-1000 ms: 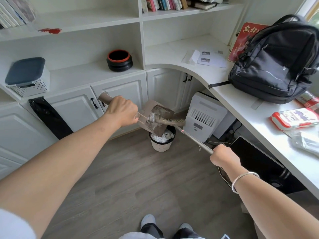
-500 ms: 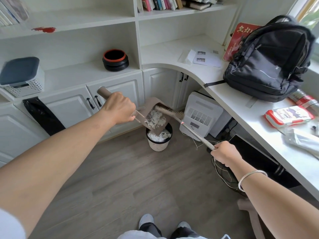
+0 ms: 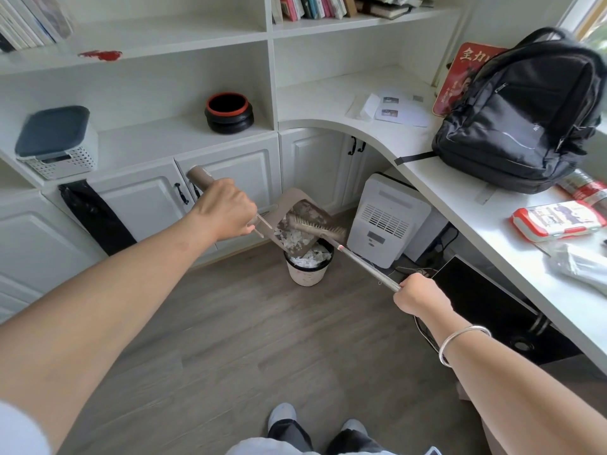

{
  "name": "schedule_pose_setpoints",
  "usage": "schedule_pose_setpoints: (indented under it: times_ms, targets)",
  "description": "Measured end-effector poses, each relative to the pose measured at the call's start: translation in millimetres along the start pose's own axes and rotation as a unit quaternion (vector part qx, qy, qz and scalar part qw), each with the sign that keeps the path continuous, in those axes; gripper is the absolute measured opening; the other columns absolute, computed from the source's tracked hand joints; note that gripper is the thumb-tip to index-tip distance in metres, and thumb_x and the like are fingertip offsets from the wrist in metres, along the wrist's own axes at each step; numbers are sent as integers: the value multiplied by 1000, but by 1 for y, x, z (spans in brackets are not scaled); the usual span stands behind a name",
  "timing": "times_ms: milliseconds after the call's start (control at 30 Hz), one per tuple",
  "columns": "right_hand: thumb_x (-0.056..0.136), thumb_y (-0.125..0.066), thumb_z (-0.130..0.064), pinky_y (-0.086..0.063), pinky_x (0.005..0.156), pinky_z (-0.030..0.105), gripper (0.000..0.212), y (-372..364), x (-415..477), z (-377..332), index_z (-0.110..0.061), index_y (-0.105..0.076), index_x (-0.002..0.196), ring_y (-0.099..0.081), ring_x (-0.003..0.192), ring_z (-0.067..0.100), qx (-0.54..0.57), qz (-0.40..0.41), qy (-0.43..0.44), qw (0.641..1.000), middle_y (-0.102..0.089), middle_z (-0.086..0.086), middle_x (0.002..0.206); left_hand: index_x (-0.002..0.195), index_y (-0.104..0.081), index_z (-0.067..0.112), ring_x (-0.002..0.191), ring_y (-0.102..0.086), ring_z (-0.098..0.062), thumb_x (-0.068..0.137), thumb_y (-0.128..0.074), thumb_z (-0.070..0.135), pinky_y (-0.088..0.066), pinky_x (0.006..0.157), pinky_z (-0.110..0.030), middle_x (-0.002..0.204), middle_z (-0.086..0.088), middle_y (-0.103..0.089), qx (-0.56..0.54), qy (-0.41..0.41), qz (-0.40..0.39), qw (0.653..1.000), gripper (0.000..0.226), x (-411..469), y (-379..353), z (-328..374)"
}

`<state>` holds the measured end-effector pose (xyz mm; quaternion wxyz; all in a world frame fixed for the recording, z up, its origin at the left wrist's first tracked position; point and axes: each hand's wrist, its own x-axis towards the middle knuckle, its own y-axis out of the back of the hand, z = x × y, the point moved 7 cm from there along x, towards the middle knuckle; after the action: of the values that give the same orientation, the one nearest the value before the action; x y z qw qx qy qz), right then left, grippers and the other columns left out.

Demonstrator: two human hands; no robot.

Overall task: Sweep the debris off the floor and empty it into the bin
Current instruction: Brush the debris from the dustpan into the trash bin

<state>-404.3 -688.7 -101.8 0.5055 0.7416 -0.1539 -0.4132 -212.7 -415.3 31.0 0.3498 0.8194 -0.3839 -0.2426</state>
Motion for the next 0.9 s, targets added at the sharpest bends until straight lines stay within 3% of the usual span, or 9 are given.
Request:
schedule_pose_setpoints:
  times_ms: [200, 333, 567, 700, 800, 900]
  targets:
    - [82, -49, -16, -52, 80, 32, 37, -5, -4, 4, -15, -61, 117, -59, 88, 27, -30, -8, -4, 1000, -59, 4, 100, 88, -71, 20, 85, -68, -16, 97, -42, 47, -40, 78, -28, 89, 3, -73, -4, 10, 2, 1000, 40, -4, -6, 5]
    - [80, -49, -15, -53, 78, 33, 31, -2, -7, 15, -12, -63, 108, -63, 88, 28, -47, -15, -8, 999, -61, 5, 96, 86, -69, 22, 82, -68, -15, 98, -42, 46, -37, 74, -27, 88, 4, -73, 1, 9, 2, 1000, 39, -3, -3, 5]
    - [79, -51, -18, -55, 67, 31, 33, -6, -8, 43, -17, -64, 110, -65, 72, 27, 23, -23, -37, 999, -65, 5, 84, 88, -69, 22, 83, -68, -15, 98, -42, 47, -38, 75, -27, 89, 4, -73, -11, 20, 4, 1000, 38, 0, -2, 4]
    - [79, -51, -14, -45, 50, 25, 21, -1, -6, 44, -15, -65, 94, -54, 53, 24, 80, -21, -36, 996, -65, 9, 72, 90, -70, 23, 84, -68, -15, 97, -43, 48, -39, 77, -27, 91, 3, -73, -12, 18, 5, 1000, 38, 3, -4, 5]
    - [79, -52, -13, -45, 47, 23, 13, 2, -3, 38, -21, -61, 85, -54, 49, 24, 112, -13, -27, 993, -67, 10, 70, 89, -70, 22, 84, -68, -15, 98, -42, 45, -38, 77, -26, 91, 4, -73, -11, 12, 11, 1000, 38, 2, -2, 7]
    - [78, -52, -15, -45, 48, 24, 11, 2, -1, 27, -20, -61, 73, -50, 45, 22, 116, -10, -12, 993, -56, 5, 57, 87, -69, 21, 81, -67, -15, 98, -42, 46, -40, 78, -27, 89, 4, -73, -12, 4, 14, 1000, 39, 0, -1, 7]
